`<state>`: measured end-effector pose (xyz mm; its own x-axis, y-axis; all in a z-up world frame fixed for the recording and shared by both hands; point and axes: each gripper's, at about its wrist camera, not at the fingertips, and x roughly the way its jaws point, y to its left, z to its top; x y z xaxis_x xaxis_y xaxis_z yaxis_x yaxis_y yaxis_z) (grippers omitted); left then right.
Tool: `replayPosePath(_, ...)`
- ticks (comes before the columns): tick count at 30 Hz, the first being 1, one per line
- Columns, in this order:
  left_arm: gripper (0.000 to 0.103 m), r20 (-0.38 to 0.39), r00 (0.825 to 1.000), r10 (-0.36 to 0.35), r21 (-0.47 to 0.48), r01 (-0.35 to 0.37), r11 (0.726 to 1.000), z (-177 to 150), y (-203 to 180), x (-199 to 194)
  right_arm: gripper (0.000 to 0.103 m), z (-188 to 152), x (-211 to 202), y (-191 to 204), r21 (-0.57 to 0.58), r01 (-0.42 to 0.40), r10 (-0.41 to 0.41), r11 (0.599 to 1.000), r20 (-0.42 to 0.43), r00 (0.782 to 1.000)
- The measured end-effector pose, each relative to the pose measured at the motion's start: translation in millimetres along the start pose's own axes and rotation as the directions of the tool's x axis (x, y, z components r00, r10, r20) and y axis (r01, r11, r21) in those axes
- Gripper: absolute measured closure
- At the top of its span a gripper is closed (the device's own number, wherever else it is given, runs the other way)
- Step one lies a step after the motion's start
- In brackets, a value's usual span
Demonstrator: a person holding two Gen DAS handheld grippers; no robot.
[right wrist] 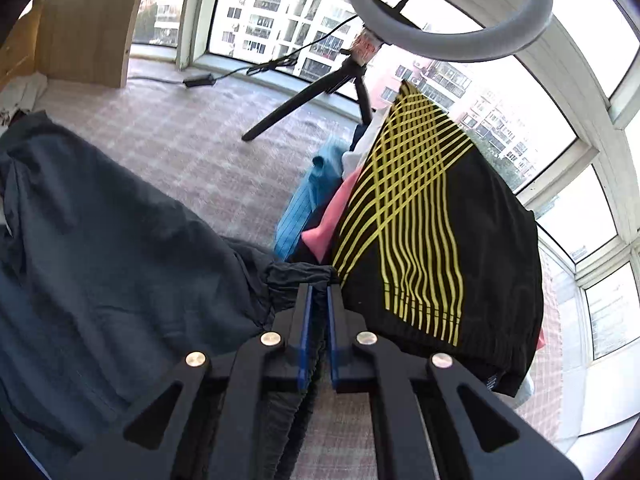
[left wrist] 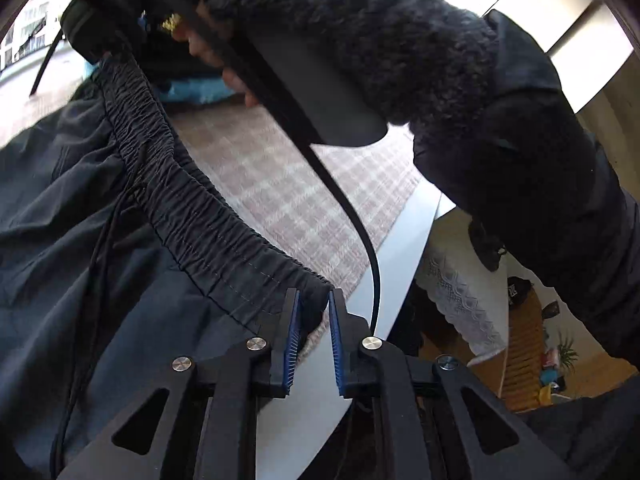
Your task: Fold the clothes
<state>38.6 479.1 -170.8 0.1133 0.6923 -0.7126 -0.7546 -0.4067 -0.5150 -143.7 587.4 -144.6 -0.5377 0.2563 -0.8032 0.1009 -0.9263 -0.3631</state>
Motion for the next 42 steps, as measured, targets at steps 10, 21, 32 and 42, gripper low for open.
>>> replayPosePath(10, 0.085, 0.116, 0.969, 0.219, -0.191, -0.194, 0.962, -56, 109, -185, 0.079, 23, -40, 20, 0.049, -0.117, 0.115, 0.992, 0.034, 0.993)
replayPosePath(21, 0.084, 0.022, 0.723, 0.69, -0.567, -0.56, 0.605, -206, 342, -440, 0.079, 86, -122, 170, 0.028, -0.449, 0.443, 0.893, 0.111, 0.89)
replayPosePath(32, 0.067, -0.018, 0.729, 0.684, -0.734, -0.475, 0.486, -327, 464, -563, 0.071, 86, -134, 450, -0.065, -0.705, 0.692, 0.706, -0.148, 0.707)
replayPosePath(42, 0.102, -0.049, 0.83, 0.555, -0.693, -0.428, 0.58, -322, 509, -527, 0.101, 84, -107, 534, -0.139, -0.666, 0.617, 0.733, -0.279, 0.736)
